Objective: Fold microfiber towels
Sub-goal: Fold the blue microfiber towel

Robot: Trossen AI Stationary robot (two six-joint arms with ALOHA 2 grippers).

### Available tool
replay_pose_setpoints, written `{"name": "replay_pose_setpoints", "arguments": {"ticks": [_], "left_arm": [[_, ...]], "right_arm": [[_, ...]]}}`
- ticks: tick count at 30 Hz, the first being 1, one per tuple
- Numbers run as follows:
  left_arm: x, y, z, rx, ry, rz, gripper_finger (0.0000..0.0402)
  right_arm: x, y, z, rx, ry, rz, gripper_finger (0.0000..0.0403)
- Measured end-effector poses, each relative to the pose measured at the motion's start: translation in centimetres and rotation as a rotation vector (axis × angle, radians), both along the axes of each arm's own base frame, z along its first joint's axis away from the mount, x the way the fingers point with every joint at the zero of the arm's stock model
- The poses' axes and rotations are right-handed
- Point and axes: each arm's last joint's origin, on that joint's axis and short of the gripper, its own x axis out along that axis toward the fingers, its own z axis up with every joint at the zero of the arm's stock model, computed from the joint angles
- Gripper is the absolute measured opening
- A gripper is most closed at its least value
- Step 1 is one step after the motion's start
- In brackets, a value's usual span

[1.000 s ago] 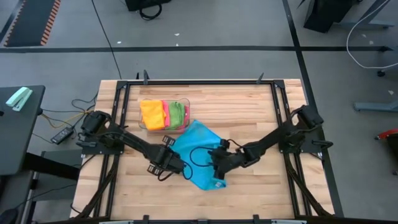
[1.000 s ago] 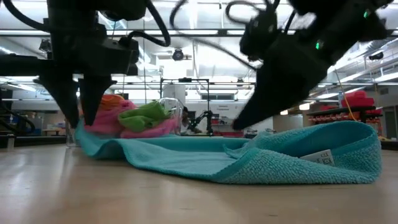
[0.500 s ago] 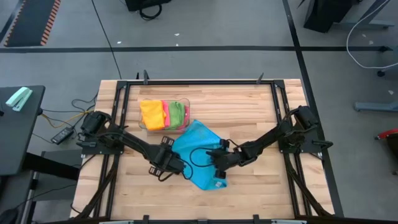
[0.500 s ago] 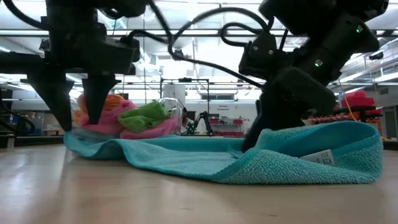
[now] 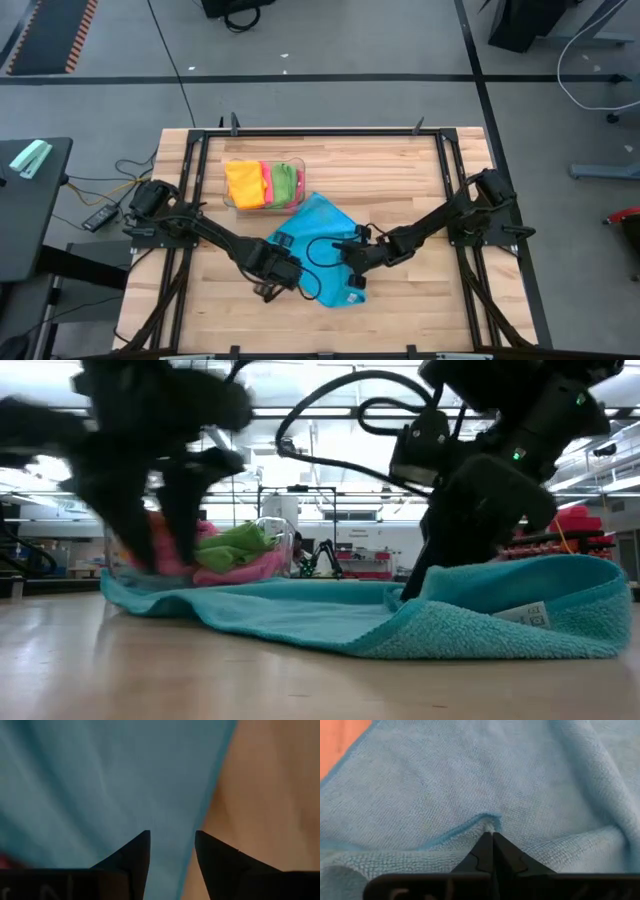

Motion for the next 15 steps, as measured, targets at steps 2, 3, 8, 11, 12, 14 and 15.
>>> {"name": "replay_pose_setpoints", "arguments": {"ticks": [2,3,8,11,12,14,15], "left_arm": [[1.1,-0.2,0.2,-0.044,-0.096,0.006,0.0161],[1.5,-0.2,0.3,-0.058,-0.136,0.004,0.0160],[2.8,0.1,-0.2,-0.074,-0.205,-0.007,0.0150],[3.2,0.4,-1.3,-0.065,-0.176,0.003,0.0144],[3.3,0.5,-1.8,-0.062,-0.168,0.005,0.0142],[3.6,0.5,-2.8,-0.053,-0.145,0.008,0.0138],[3.5,0.5,-3.3,-0.045,-0.122,0.007,0.0136]], "right_arm": [[0.1,0.1,0.7,0.009,0.006,0.001,0.0008],[0.1,0.1,1.1,0.009,0.012,0.002,0.0008],[0.2,0.4,3.0,0.007,0.072,0.019,0.0008],[0.0,0.5,3.8,-0.013,0.153,0.028,0.0008],[-0.1,0.5,4.1,-0.021,0.173,0.030,0.0008],[-0.2,0.6,4.8,-0.026,0.201,0.036,0.0008],[-0.1,0.7,5.1,-0.014,0.193,0.044,0.0008]]}}
